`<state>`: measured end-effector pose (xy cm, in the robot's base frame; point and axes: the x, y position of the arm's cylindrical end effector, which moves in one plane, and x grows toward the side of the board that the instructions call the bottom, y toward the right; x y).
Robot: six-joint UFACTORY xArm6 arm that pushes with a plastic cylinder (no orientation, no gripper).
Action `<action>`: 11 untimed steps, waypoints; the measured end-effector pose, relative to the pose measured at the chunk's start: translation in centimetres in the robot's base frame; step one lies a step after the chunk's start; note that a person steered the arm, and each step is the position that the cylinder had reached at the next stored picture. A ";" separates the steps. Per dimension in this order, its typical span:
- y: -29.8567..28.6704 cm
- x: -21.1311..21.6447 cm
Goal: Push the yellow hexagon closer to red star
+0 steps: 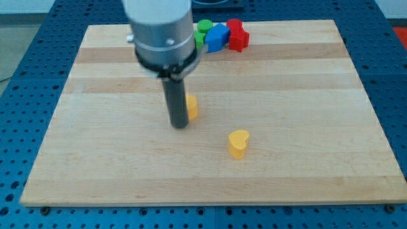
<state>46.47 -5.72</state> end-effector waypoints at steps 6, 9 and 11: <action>-1.7 -4.1; 5.9 -11.3; 2.2 -9.6</action>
<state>36.84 -3.54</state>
